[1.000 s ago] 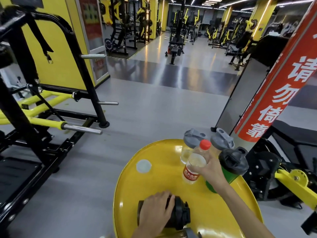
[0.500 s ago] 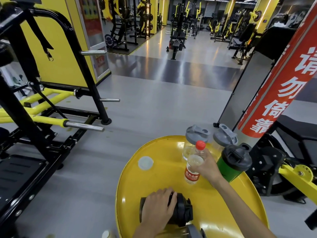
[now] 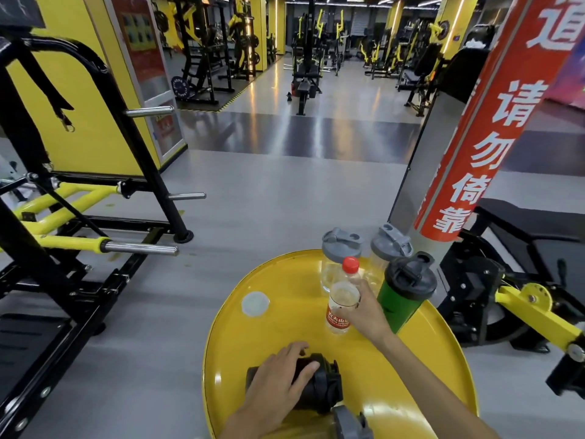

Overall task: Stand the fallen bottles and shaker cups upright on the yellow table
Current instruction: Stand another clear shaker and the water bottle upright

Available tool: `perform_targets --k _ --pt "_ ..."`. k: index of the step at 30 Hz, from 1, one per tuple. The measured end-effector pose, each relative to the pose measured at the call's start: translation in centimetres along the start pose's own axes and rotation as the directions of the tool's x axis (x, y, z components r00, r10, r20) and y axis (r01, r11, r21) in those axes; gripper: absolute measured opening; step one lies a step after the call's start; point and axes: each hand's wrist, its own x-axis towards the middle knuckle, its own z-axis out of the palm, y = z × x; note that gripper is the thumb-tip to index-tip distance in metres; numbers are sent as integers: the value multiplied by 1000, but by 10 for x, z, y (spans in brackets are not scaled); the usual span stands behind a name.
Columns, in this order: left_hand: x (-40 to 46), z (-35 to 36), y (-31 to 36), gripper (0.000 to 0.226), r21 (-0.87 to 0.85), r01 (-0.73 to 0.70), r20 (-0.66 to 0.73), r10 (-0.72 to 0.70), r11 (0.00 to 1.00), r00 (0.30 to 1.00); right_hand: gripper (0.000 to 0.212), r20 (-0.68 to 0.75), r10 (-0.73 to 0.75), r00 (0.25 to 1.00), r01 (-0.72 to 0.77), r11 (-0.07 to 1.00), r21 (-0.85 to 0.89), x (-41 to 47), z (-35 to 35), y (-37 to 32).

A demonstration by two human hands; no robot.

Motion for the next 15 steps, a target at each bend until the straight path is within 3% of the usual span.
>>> perform_targets --k 2,6,11,15 --pt "-3 -7 -5 57 -48 -35 51 38 998 998 70 7 30 1000 -30 1000 2 -8 -1 3" --pt "-14 -15 -14 58 104 -168 90 159 980 983 79 43 127 991 -128 991 34 -33 -4 13" --pt "-25 -11 -17 75 218 -174 213 127 960 969 75 44 144 989 -144 990 6 -70 -3 37" --pt "-19 -14 -18 77 205 -168 195 128 964 972 71 50 139 989 -137 990 -24 -92 1 48"
